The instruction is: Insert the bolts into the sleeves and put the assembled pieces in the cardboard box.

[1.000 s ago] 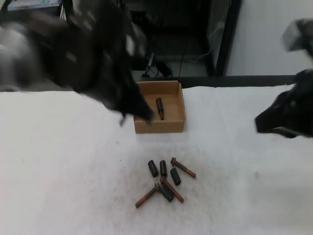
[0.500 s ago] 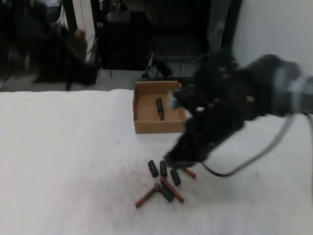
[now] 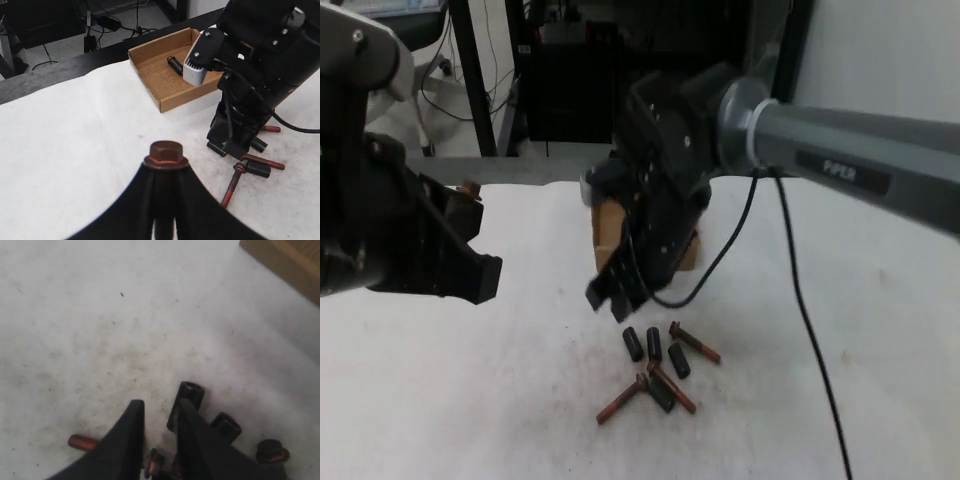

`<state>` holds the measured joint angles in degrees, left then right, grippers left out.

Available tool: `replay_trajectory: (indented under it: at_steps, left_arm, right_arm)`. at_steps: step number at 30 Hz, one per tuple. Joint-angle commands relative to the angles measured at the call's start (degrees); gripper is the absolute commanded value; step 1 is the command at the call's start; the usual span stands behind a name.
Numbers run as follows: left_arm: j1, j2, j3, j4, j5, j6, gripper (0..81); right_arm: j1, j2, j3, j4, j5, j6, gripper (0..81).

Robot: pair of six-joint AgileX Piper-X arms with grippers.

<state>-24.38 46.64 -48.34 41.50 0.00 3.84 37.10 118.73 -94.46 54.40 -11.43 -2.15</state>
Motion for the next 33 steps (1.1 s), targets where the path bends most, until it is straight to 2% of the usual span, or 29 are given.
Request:
replay_trajectory:
  at_steps: [1, 21, 27, 33]
  left_arm:
    - [0.16, -0.76, -0.06, -0.13, 0.0, -0.45, 0.2]
    - [0.16, -0.72, -0.06, 0.26, 0.0, 1.09, 0.2]
    - [0.16, -0.72, -0.06, 0.26, 0.0, 1.09, 0.2]
    - [0.16, -0.72, -0.06, 0.26, 0.0, 1.09, 0.2]
  right_arm:
    - [0.42, 0.35, -0.48, 0.84, 0.78, -0.97, 22.2]
    - [0.99, 3.88, -0.3, 0.84, 2.72, -2.64, 22.3]
    - [0.99, 4.33, -0.3, 0.59, 4.08, -2.64, 31.5]
    - [0.99, 4.51, -0.3, 0.39, 5.34, -3.05, 31.9]
